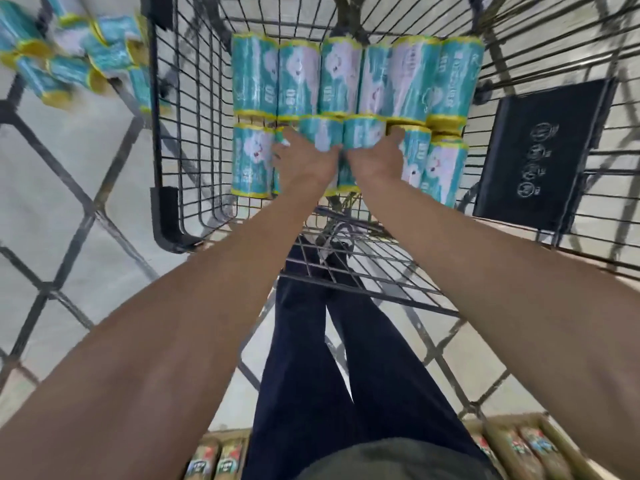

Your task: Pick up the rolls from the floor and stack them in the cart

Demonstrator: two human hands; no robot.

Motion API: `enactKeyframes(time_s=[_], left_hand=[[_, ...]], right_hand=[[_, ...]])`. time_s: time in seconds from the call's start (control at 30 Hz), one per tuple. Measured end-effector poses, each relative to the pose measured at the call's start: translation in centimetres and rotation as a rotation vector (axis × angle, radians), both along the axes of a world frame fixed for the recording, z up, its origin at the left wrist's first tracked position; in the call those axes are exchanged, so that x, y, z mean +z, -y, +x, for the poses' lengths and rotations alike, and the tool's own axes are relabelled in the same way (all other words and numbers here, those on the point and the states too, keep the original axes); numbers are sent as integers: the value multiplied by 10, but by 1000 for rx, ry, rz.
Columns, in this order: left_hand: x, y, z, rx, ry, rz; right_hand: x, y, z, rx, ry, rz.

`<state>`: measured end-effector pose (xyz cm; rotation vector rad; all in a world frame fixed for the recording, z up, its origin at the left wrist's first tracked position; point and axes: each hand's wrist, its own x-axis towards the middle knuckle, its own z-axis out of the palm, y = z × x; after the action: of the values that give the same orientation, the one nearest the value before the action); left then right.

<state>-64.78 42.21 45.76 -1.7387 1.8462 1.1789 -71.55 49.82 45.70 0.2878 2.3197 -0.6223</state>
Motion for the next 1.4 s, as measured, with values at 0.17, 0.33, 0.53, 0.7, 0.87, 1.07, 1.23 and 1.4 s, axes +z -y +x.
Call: enactKeyframes(time_s=[0.17,0.33,0.53,0.7,0.87,1.07,1.23,1.4], left_hand=[[2,-2,8,-48,-95,25],[31,-7,30,-68,-115,-4],[126,8,71,-86,-135,-123],[241,48,96,-178,-152,-324],[344,112,125,-191,-179,-514],[409,190,195,-100,-210,-606],[414,248,279,-129,-180,-610],[406,301,363,-120,-145,-609]], right_hand=[[15,-12,-2,85,-24,66],[48,-34,1,215,-46,-39],[142,-35,17,579,-63,-65],[251,13,32,894,-201,-97],[360,92,56,1070,-413,-194],[428,173,112,1201,-528,-213],[434,232,183,1238,-521,-198],[416,288,253,1197,-447,-196]])
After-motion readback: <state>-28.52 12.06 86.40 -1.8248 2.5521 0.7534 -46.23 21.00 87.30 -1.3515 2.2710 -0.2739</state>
